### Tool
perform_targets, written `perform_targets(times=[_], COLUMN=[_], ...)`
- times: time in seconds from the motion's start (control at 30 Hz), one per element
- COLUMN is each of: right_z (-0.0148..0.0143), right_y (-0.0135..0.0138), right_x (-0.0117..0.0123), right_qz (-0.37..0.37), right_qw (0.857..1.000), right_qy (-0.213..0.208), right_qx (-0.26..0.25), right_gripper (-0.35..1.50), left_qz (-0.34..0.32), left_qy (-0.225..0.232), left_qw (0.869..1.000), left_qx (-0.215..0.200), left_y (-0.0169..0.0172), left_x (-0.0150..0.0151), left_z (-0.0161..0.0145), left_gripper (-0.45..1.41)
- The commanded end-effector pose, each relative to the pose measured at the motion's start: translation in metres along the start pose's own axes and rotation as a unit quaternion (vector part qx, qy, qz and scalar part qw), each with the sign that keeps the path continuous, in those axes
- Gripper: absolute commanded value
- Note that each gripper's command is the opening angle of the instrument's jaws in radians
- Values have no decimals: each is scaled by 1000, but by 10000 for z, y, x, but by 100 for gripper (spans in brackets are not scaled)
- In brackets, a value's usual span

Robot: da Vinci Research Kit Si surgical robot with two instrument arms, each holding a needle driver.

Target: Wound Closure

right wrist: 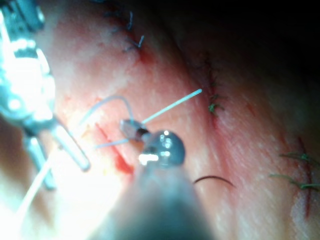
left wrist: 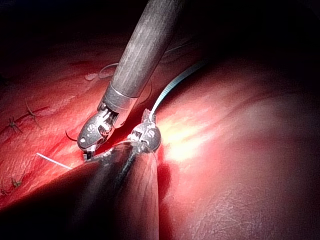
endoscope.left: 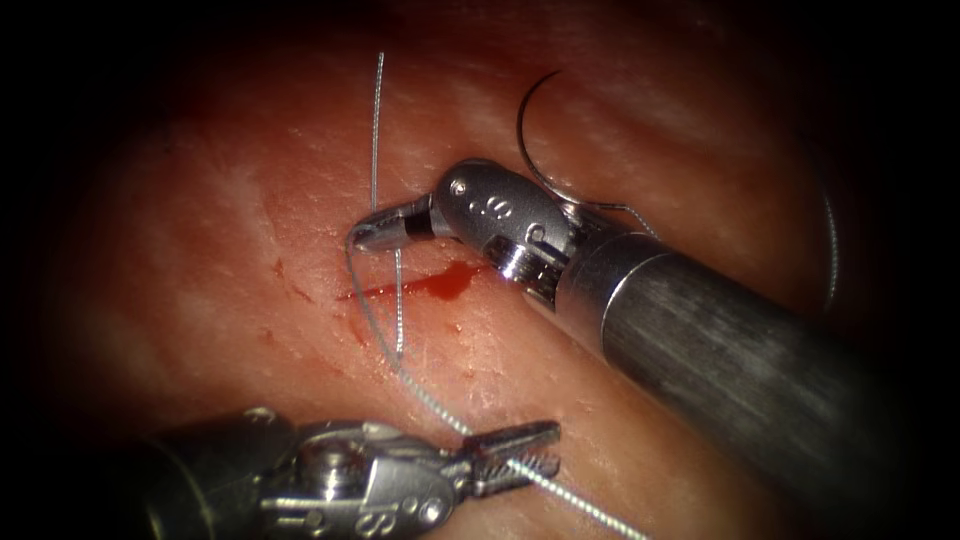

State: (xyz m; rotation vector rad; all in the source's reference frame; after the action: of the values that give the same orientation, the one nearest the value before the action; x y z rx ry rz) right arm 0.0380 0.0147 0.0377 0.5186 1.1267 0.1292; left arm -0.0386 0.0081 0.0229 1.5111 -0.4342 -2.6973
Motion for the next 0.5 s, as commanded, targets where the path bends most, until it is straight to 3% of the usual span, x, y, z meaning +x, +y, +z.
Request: perform_targets(times=[0.03,0.13,0.3,0.33,0.4,0.5], right_z=[4,4,3,4,4,4], right_y=[8,10,13,13,12,11], right_x=[2,2,0,0,0,0], right_qz=[0,4,4,4,3,3], right_qw=[1000,1000,1000,1000,1000,1000], right_qy=[1,1,1,1,1,1], right_qx=[0,-1,-1,-1,-1,0], right_gripper=[-35,-35,-35,-35,-35,-35], left_qz=[2,2,2,2,2,2], left_qy=[1,1,1,1,2,9], left_qw=[1000,1000,1000,1000,1000,1000], left_qx=[0,0,1,0,0,-4], left_y=[0,2,4,4,4,4], left_x=[-2,2,13,14,15,14], left_z=[6,4,1,0,0,-2], left_gripper=[-42,-35,-8,-13,-43,-45])
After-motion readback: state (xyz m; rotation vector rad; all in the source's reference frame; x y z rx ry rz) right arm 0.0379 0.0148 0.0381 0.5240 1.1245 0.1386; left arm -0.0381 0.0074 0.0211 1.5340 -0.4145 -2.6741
